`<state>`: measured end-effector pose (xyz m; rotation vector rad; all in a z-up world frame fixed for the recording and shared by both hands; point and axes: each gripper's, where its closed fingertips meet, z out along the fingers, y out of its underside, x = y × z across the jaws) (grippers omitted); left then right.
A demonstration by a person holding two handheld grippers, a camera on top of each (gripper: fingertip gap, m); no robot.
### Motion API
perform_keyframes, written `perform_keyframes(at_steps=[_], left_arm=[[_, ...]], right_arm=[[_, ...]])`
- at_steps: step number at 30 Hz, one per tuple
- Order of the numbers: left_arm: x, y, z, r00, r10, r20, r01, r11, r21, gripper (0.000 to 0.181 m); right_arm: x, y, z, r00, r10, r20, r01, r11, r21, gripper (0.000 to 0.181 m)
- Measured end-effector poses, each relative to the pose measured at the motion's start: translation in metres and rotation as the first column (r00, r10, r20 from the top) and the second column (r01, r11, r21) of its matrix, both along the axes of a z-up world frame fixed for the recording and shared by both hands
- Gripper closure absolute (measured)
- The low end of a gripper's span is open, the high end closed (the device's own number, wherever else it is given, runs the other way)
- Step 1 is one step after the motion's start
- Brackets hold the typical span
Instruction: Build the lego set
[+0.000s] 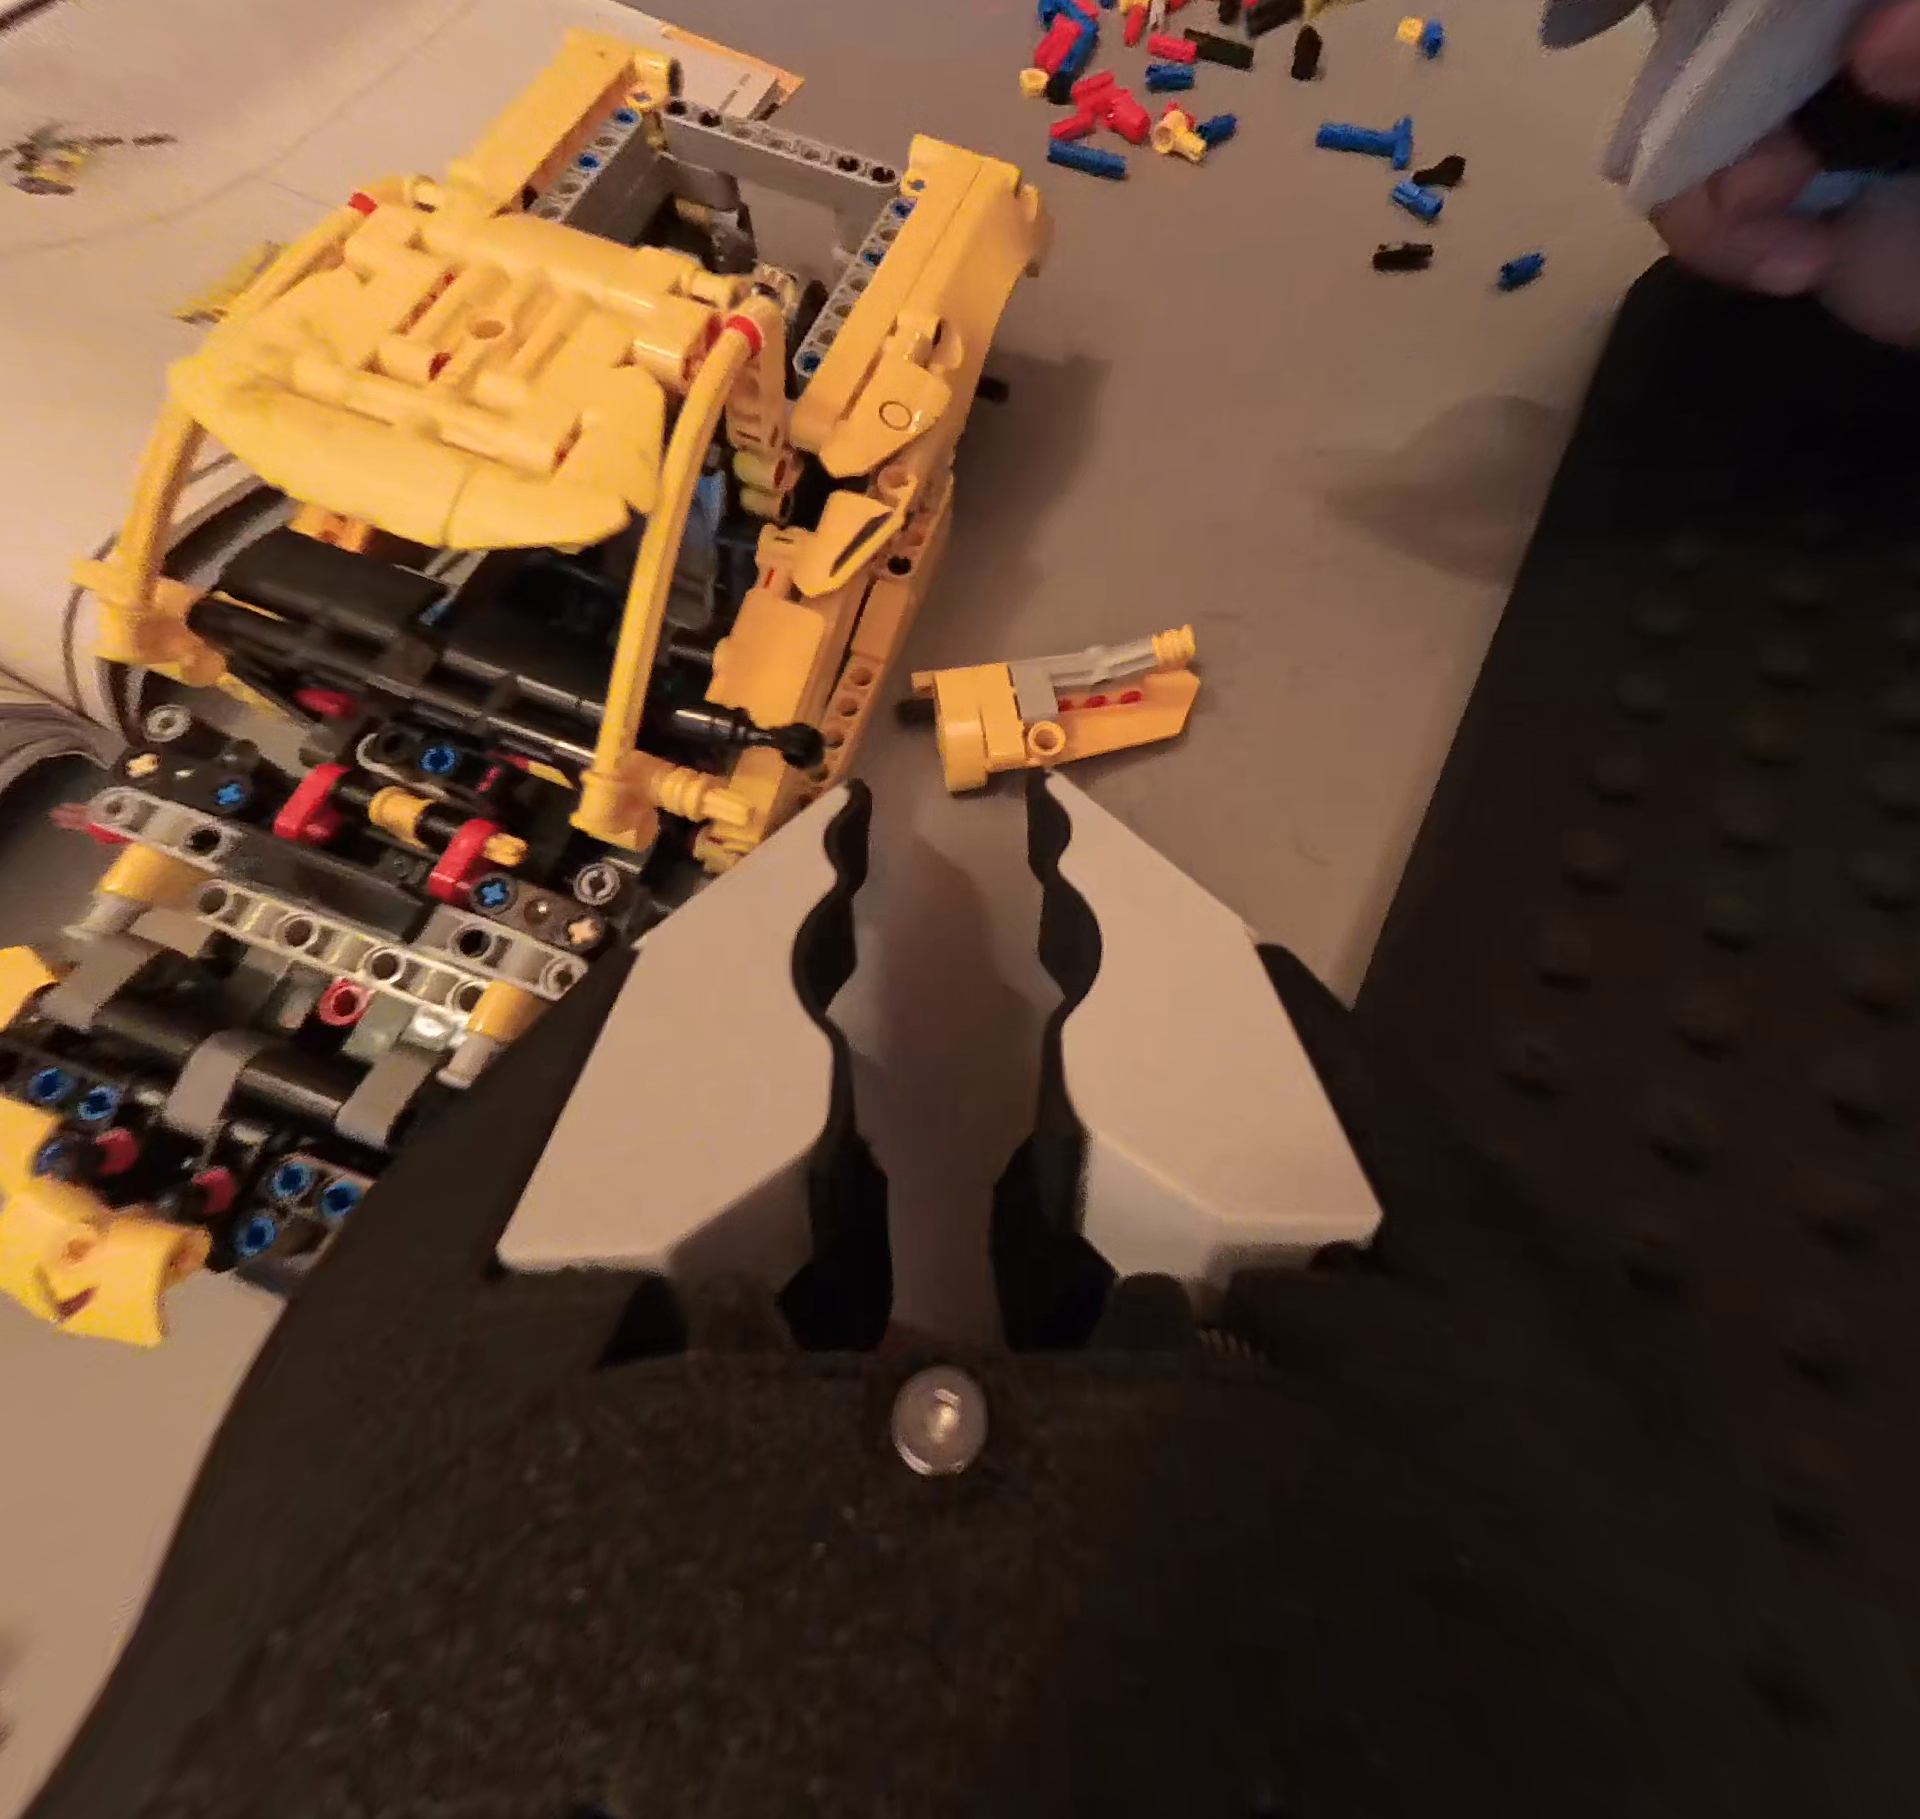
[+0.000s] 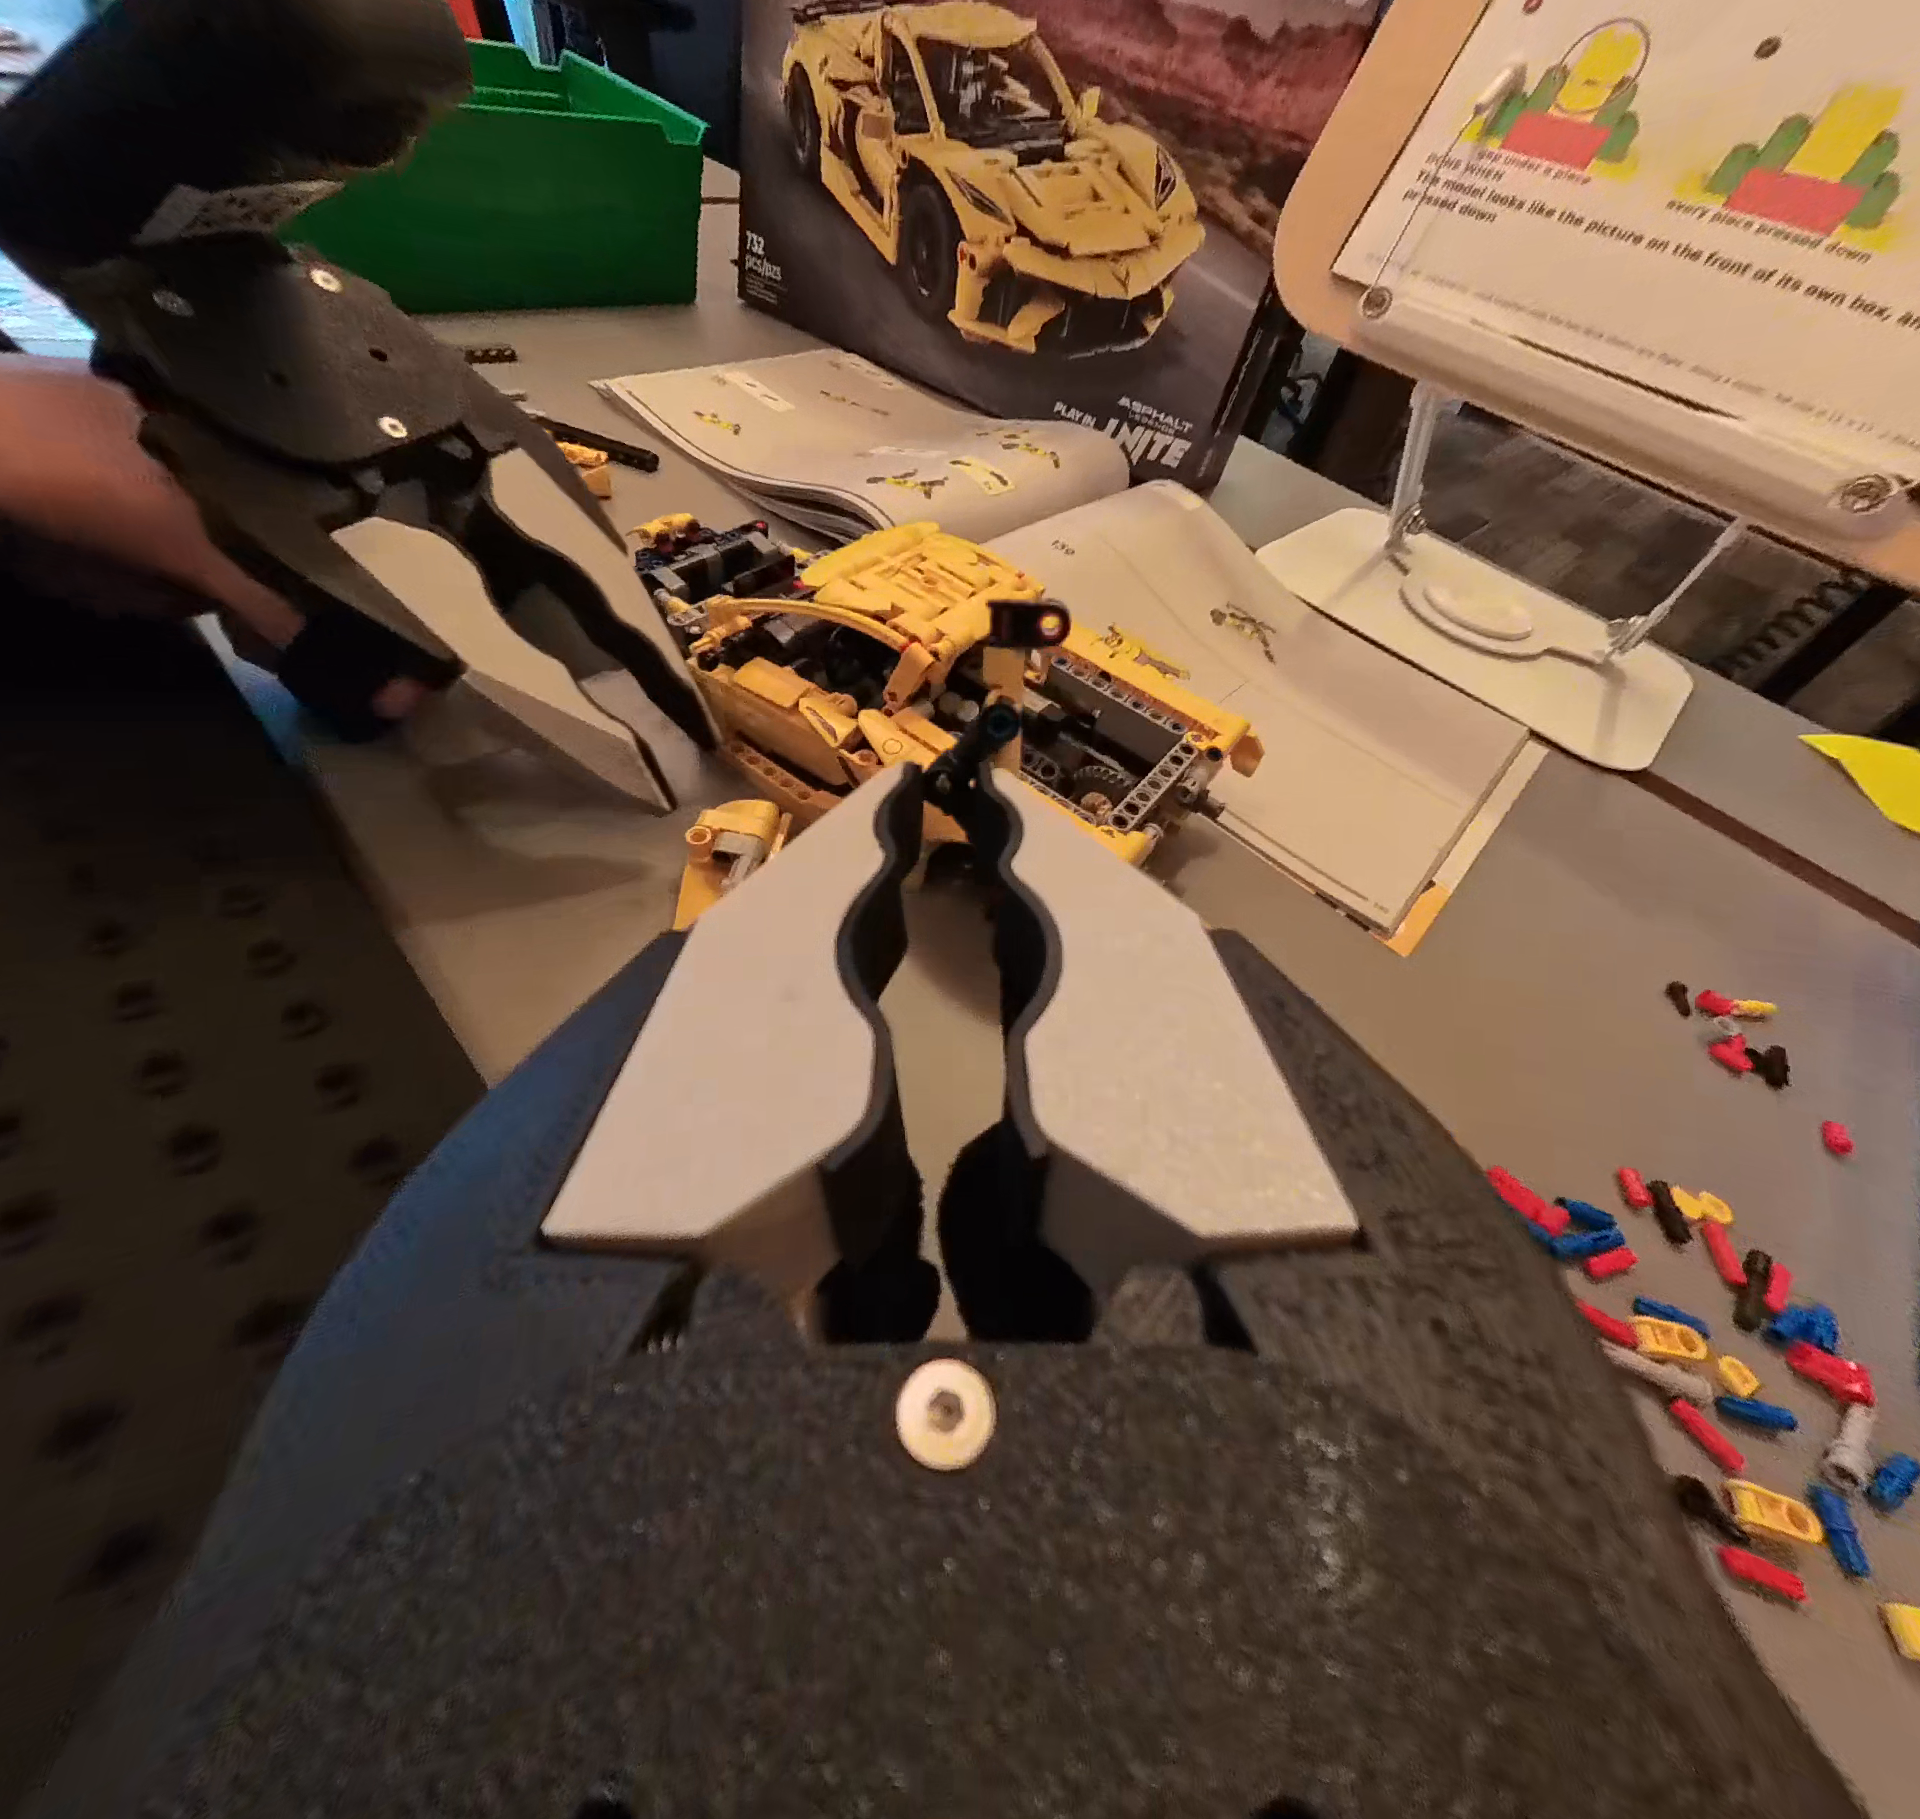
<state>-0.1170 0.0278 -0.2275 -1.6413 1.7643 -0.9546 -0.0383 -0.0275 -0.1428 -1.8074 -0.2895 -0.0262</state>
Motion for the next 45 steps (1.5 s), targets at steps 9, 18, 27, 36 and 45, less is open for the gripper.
perform_keyframes(at_steps=[9, 18, 27, 36, 45], left_arm=[[0.011, -0.013, -0.005, 0.999, -0.032, -0.008, 0.031, 0.998, -0.052, 0.148], [0.011, -0.029, -0.006, 0.996, -0.092, -0.017, 0.090, 0.994, -0.068, 0.148], [0.012, -0.043, 0.006, 0.983, -0.182, 0.039, 0.184, 0.982, -0.051, 0.148], [0.030, -0.039, 0.005, 0.957, -0.290, 0.010, 0.290, 0.956, 0.037, 0.149], [0.034, -0.048, -0.007, 0.930, -0.360, -0.074, 0.366, 0.923, 0.118, 0.154]], right_arm=[[-0.003, 0.001, -0.004, 0.999, 0.010, 0.045, -0.010, 1.000, -0.009, 0.173], [-0.003, 0.002, -0.006, 0.999, 0.011, 0.049, -0.011, 1.000, -0.013, 0.173], [-0.002, 0.003, -0.008, 0.999, 0.012, 0.040, -0.011, 1.000, -0.022, 0.173], [-0.002, 0.003, -0.009, 1.000, 0.017, 0.023, -0.016, 0.999, -0.029, 0.173], [0.000, 0.002, -0.005, 1.000, 0.022, -0.019, -0.022, 1.000, -0.011, 0.172]])
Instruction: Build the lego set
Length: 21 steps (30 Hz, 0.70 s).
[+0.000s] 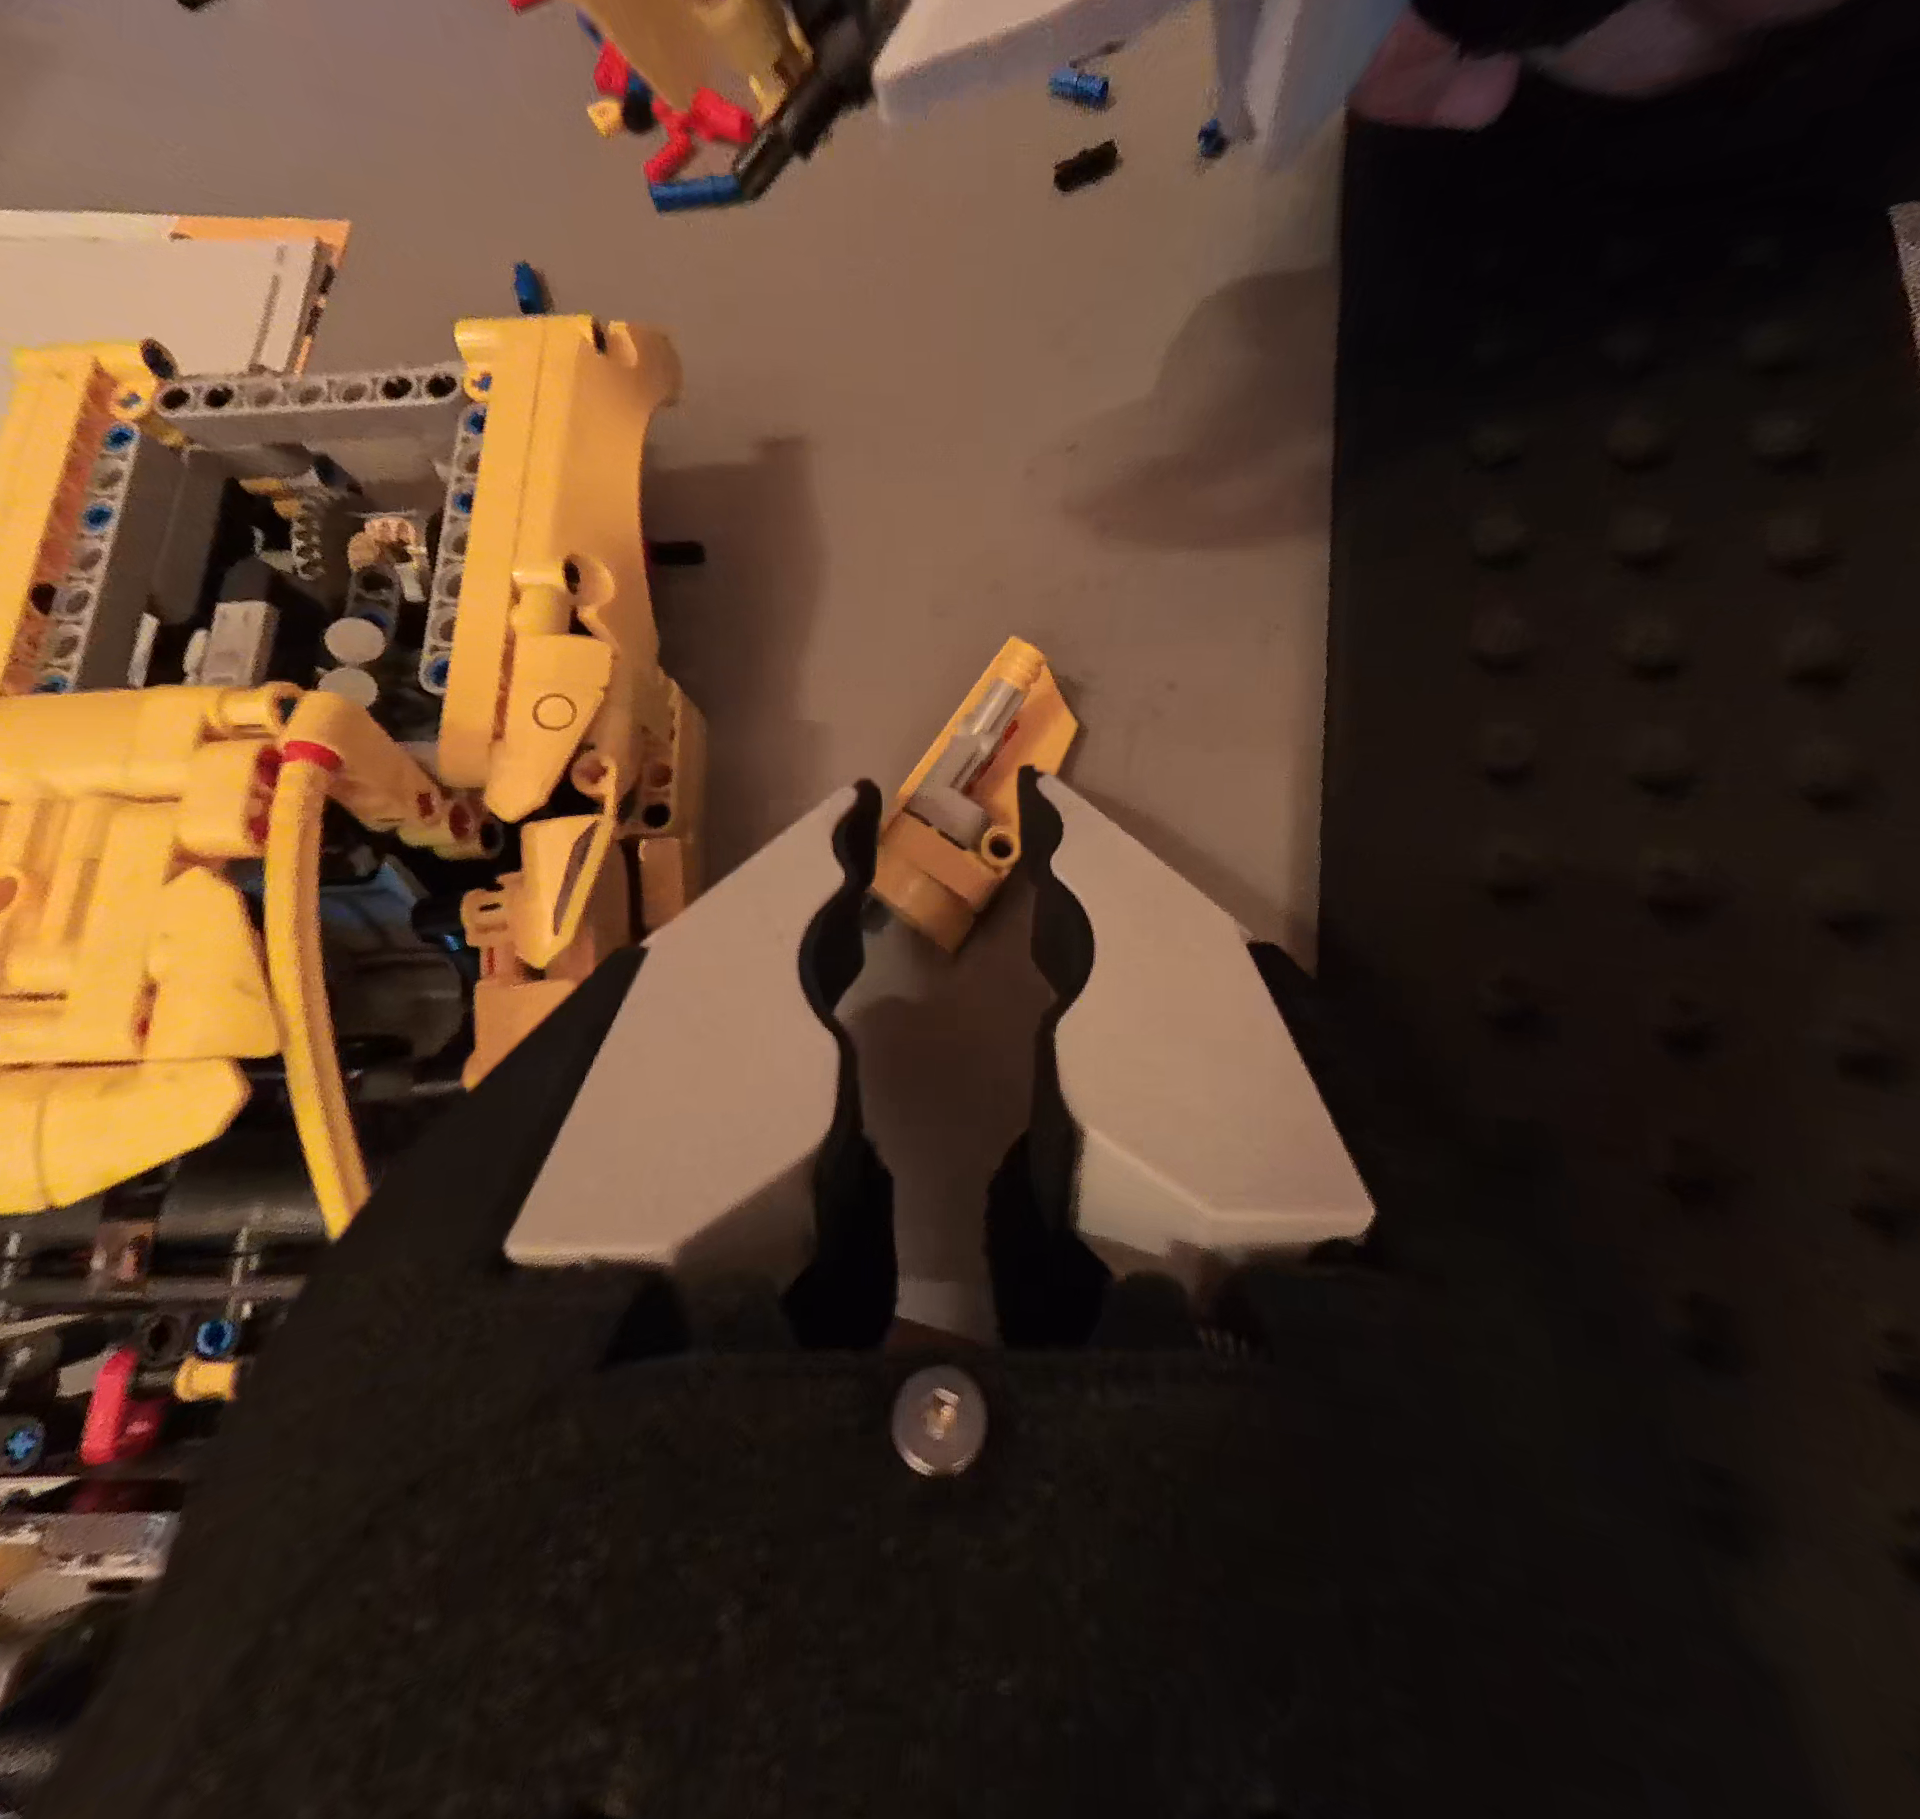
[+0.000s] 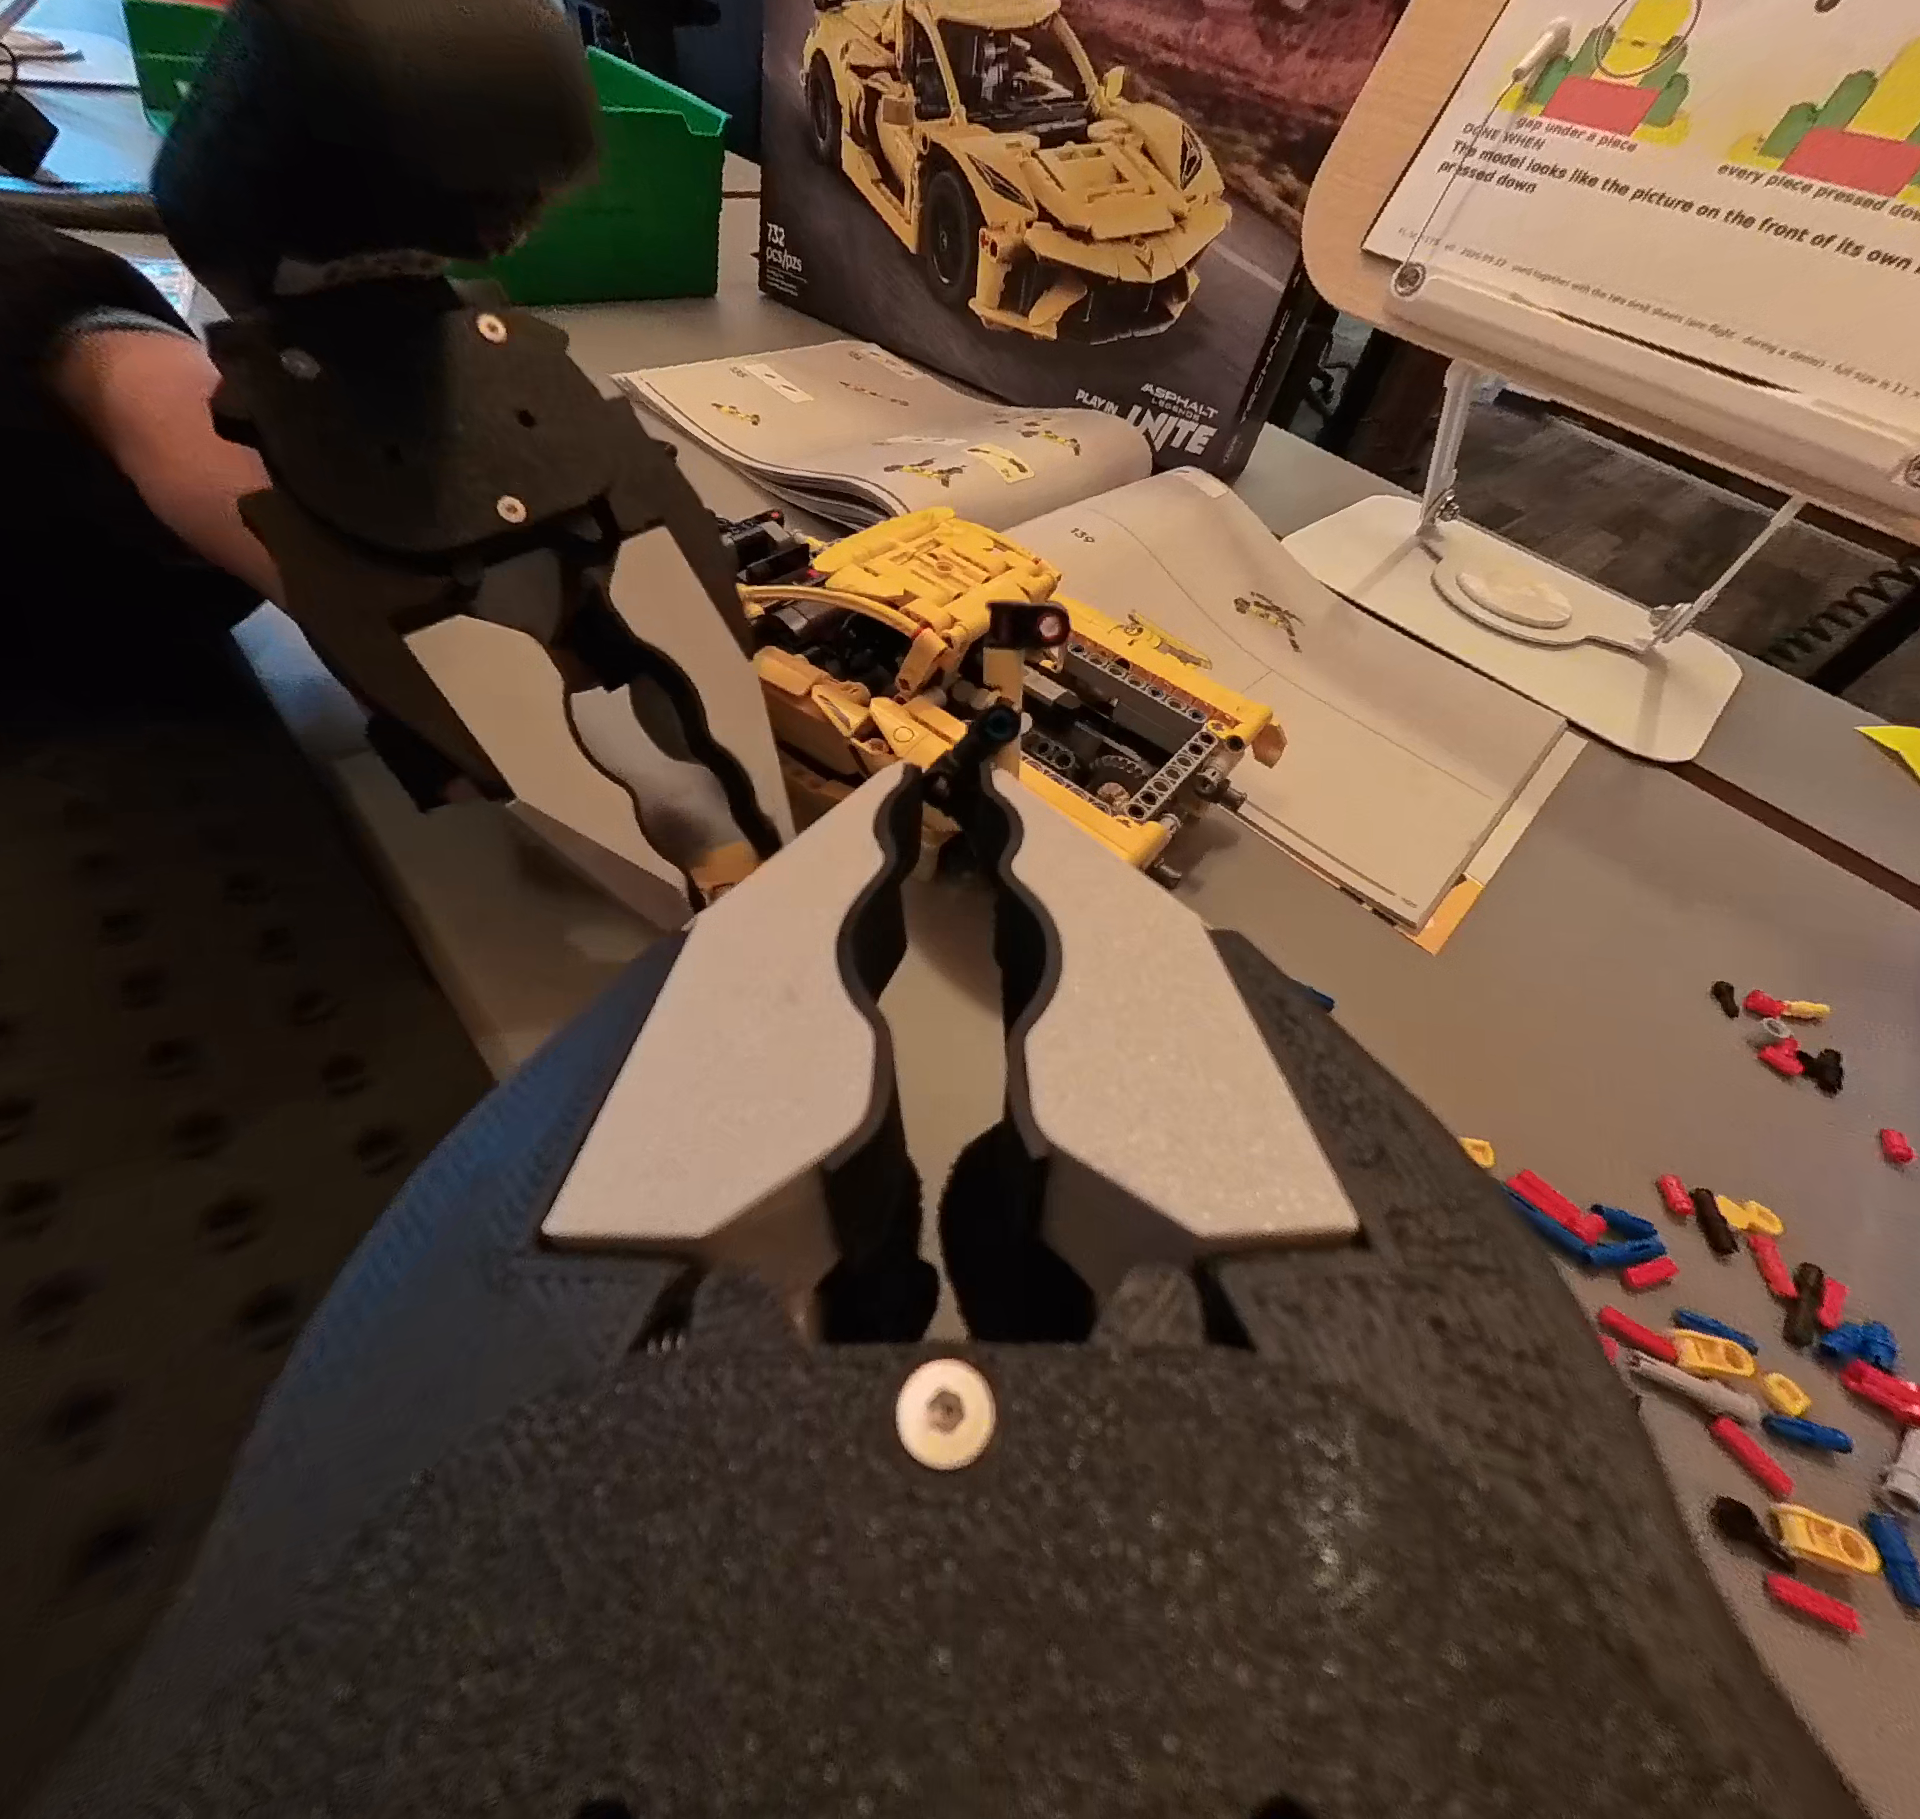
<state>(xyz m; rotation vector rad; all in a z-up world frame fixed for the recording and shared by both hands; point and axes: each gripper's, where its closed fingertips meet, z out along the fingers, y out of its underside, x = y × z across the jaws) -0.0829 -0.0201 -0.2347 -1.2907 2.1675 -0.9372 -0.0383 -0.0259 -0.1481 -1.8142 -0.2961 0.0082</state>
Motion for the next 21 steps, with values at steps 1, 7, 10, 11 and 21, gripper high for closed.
perform_keyframes(at_steps=[1, 7, 10, 11, 21], left_arm=[[-0.001, 0.001, -0.001, 1.000, 0.005, -0.004, -0.005, 1.000, -0.004, 0.156], [-0.008, 0.002, 0.001, 1.000, 0.024, -0.015, -0.024, 0.999, -0.046, 0.163], [-0.012, 0.002, 0.001, 0.999, 0.037, -0.020, -0.038, 0.997, -0.073, 0.164], [-0.013, 0.003, 0.001, 0.999, 0.039, -0.022, -0.041, 0.996, -0.074, 0.165], [-0.041, 0.020, 0.014, 0.993, 0.112, 0.022, -0.111, 0.993, -0.046, 0.174]], right_arm=[[0.000, 0.000, 0.000, 1.000, 0.002, -0.006, -0.002, 1.000, 0.002, 0.172], [0.001, 0.000, 0.000, 1.000, 0.000, -0.006, 0.000, 1.000, 0.002, 0.172], [0.000, 0.000, -0.001, 1.000, 0.000, -0.004, 0.000, 1.000, -0.001, 0.172], [0.000, 0.001, -0.002, 1.000, 0.000, 0.000, 0.000, 1.000, -0.005, 0.172], [-0.020, 0.005, -0.068, 0.971, 0.112, 0.209, -0.039, 0.946, -0.322, 0.172]])
